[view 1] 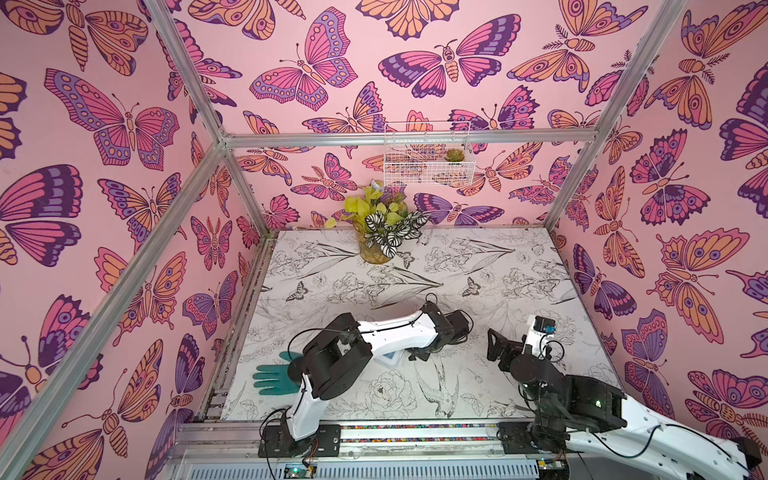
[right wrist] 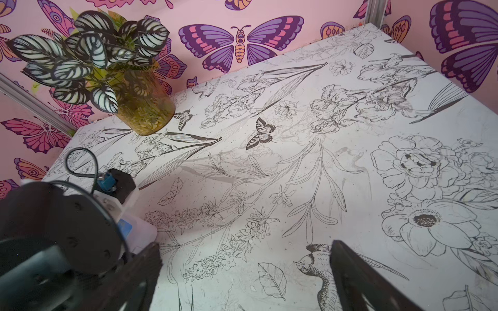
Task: Insert the battery into the alarm
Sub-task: Adjust the alarm at the center of the board, then reset both arms
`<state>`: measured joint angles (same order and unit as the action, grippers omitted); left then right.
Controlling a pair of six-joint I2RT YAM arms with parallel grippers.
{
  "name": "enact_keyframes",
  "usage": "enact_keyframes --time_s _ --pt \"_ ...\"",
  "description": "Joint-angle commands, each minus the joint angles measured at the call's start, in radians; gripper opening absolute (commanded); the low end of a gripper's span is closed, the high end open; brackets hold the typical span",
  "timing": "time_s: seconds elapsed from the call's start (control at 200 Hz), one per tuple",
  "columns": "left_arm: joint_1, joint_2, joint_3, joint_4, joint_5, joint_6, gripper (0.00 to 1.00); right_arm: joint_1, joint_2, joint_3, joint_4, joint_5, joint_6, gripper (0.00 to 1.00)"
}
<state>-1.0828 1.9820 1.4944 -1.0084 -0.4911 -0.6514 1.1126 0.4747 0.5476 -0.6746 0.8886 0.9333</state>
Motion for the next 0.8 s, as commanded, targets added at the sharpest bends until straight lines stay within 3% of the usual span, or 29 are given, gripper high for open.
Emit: enact_keyframes --time_s 0.0,0.14,0.28,0.405,0.486,0.586,0.641,0.716,0.796 --pt "0.001 -0.168 -0.045 0.135 0.064 0.053 0.76 -0.006 0.017 0.065 -0.011 0.066 -0.077 0.99" --pt "0.048 -0.405 -0.224 0.379 0.076 0.151 0.80 -0.004 0.033 0.078 0.074 0.160 -0.213 1.00" --pt "0.222 -0.680 -0.474 0.600 0.103 0.212 0.97 -0.004 0.060 0.029 0.336 0.273 -0.558 1.00" --pt "0.361 -0.884 -0.643 0.697 -0.151 0.280 1.00 -0.034 0.118 0.023 0.527 0.434 -0.747 0.99" --pt "0.425 -0.957 -0.725 0.791 -0.232 0.371 1.00 -0.174 0.170 -0.002 0.658 0.298 -0.861 0.99" --pt "0.477 -1.015 -0.854 0.977 -0.390 0.466 1.00 -0.480 0.247 -0.021 0.662 -0.034 -0.777 0.99" --pt "0.518 -1.038 -0.930 1.092 -0.423 0.526 1.00 -0.636 0.296 -0.015 0.648 -0.184 -0.729 0.97" --pt "0.589 -1.064 -1.020 1.216 -0.373 0.561 1.00 -0.781 0.359 -0.022 0.661 -0.259 -0.704 0.98" --pt "0.666 -1.065 -1.113 1.347 -0.300 0.579 1.00 -0.844 0.410 -0.073 0.756 -0.244 -0.741 1.00"
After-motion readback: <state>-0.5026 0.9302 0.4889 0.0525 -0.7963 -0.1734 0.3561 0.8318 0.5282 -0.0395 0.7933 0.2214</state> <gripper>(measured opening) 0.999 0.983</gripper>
